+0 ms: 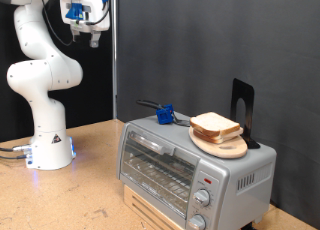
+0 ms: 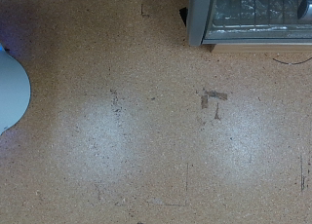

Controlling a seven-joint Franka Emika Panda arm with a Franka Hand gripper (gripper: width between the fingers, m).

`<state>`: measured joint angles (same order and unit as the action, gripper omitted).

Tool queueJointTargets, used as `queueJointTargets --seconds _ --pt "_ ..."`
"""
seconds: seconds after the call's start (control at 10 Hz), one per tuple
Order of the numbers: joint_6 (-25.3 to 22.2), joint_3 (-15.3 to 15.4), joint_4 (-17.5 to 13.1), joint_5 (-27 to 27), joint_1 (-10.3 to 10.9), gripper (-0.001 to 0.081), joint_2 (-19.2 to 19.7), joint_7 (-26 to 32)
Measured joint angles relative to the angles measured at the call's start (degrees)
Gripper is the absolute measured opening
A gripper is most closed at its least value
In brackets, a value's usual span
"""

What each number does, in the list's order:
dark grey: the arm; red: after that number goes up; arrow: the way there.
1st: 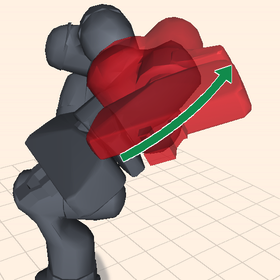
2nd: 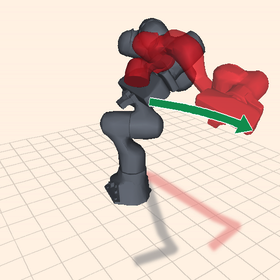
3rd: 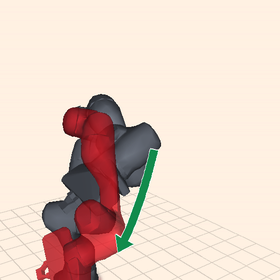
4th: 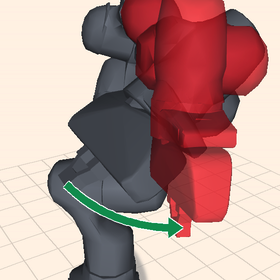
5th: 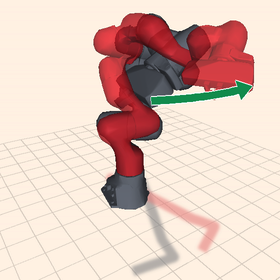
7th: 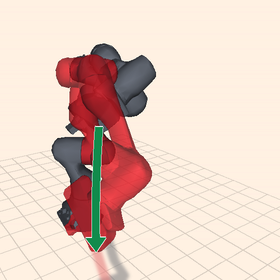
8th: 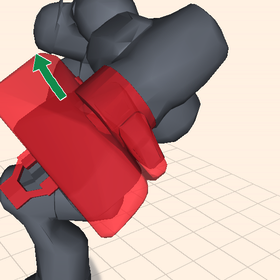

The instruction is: Make a piece of toast with the oven

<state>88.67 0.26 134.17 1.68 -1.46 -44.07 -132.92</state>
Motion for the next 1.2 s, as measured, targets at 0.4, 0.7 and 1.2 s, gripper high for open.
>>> queueJointTargets --seconds 0.4,0.7,1.2 --pt "0.4 -1.46 -2.63 -3.1 3.5 0.08 3.79 24.91" --pt "3.4 -1.58 -4.55 -7.08 4.09 0.08 8.08 33.95" --pt "11.83 -5.92 0.44 -6.73 8.89 0.08 4.45 64.35"
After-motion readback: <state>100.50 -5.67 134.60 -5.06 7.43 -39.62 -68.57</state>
